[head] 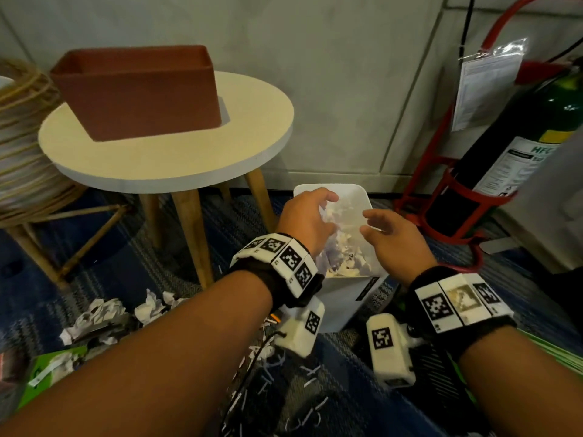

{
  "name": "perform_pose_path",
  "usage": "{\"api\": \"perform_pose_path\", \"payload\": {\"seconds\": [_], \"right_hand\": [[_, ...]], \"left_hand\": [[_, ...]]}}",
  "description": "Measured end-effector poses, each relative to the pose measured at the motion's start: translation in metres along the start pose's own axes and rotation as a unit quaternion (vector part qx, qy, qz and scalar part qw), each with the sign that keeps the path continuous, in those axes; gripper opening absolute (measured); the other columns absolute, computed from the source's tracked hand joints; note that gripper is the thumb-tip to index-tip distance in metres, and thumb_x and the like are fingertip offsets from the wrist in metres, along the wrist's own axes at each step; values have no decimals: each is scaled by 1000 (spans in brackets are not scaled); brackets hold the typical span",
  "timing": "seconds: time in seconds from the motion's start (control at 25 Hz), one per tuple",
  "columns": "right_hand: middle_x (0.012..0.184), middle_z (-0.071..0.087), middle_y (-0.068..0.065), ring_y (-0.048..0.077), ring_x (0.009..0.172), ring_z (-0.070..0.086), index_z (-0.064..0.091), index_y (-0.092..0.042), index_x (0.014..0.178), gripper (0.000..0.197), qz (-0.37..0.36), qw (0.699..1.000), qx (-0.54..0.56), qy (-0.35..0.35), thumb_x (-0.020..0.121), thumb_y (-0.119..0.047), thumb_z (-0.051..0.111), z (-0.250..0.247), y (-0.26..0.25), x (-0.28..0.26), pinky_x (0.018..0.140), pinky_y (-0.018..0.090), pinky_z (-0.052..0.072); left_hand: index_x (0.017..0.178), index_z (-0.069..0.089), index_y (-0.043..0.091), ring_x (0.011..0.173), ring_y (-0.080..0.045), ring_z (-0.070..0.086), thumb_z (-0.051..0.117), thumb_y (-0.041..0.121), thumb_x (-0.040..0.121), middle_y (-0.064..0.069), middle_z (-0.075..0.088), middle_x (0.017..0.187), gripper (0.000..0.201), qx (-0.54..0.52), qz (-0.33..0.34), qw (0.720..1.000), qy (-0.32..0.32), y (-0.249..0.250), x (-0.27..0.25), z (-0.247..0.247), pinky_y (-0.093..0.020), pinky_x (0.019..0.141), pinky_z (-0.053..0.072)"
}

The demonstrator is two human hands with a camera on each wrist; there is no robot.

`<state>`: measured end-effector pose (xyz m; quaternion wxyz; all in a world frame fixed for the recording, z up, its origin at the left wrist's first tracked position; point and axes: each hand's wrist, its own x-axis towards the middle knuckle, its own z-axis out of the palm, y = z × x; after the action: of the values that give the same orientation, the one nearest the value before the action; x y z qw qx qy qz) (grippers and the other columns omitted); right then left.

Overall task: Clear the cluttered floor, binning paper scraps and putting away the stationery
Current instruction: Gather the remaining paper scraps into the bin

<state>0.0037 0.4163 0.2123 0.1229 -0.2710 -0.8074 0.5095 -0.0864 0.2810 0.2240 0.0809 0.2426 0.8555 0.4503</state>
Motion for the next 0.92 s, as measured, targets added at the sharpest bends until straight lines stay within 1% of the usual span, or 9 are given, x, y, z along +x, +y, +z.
{"api": "perform_pose_path", "payload": {"seconds": [0.16, 0.28, 0.4, 0.48, 0.6, 0.68, 0.76, 0.84, 0.92], "right_hand": [[112, 63, -4, 9, 97, 56, 63, -22, 109, 21, -14, 999, -12, 34, 92, -10, 58, -11, 5, -1, 83, 27, 43], [87, 67, -2, 14, 81, 63, 64, -22, 78, 32, -68, 996, -1, 51, 85, 7, 52, -10, -4, -17, 75, 33, 53], [64, 61, -5, 13, 63, 59, 57, -21, 63, 39, -145, 986, -30, -77, 73, 14, 45, 16, -12, -55, 65, 24, 49], [64, 59, -9, 14, 68, 58, 55, -25, 61, 38, -170, 950, -141, -221, 72, 10, 47, 50, -4, -83, 68, 26, 47], [74, 56, -8, 18, 78, 55, 52, -29, 67, 33, -124, 843, -311, -421, 76, 3, 52, 103, 51, -103, 72, 30, 45], [89, 54, -6, 17, 87, 51, 52, -29, 79, 27, -84, 792, -378, -472, 82, -2, 56, 130, 106, -95, 70, 27, 36], [109, 56, 3, 22, 102, 54, 59, -19, 102, 22, -34, 790, -403, -461, 84, -7, 62, 144, 156, -82, 80, 26, 40], [130, 47, 10, 32, 119, 49, 50, -18, 129, 53, 3, 800, -431, -418, 79, -15, 70, 152, 200, -68, 96, 35, 43], [145, 31, 9, 37, 132, 37, 35, -28, 142, 73, 15, 808, -459, -369, 78, -19, 69, 156, 232, -64, 106, 42, 38]], "left_hand": [[134, 53, 28, 121, -18, 52, 75, 5, 79, 1, 54, 136, 64, 20, 2, 998, -58, -7, -2, 9, -29, 103, 43], [118, 62, 25, 101, -19, 59, 65, 4, 84, 1, 57, 115, 40, 26, 58, 998, -24, -12, -26, 3, -31, 88, 50], [87, 58, 22, 70, -15, 50, 59, 5, 78, 8, 46, 79, 20, 38, 105, 993, 37, -35, -71, -11, -27, 64, 41], [78, 49, 22, 61, -15, 44, 57, 8, 77, 8, 42, 65, 16, 69, 56, 996, 14, -67, -105, -13, -32, 57, 37], [76, 41, 24, 65, -25, 52, 53, 12, 81, 4, 48, 63, 18, 152, -38, 981, -117, -132, -153, 0, -38, 57, 43], [80, 41, 23, 74, -32, 55, 48, 14, 84, -4, 55, 73, 12, 215, -82, 946, -230, -173, -183, 14, -38, 61, 45], [89, 46, 20, 87, -35, 57, 48, 12, 87, -12, 59, 91, 8, 243, -116, 908, -321, -205, -210, 29, -37, 66, 41], [111, 51, 14, 99, -36, 55, 51, 13, 91, -16, 56, 108, 20, 218, -172, 887, -369, -234, -234, 46, -40, 79, 44], [135, 41, 12, 112, -37, 50, 59, 24, 92, -19, 46, 127, 48, 176, -229, 872, -395, -257, -256, 62, -48, 98, 44]]}}
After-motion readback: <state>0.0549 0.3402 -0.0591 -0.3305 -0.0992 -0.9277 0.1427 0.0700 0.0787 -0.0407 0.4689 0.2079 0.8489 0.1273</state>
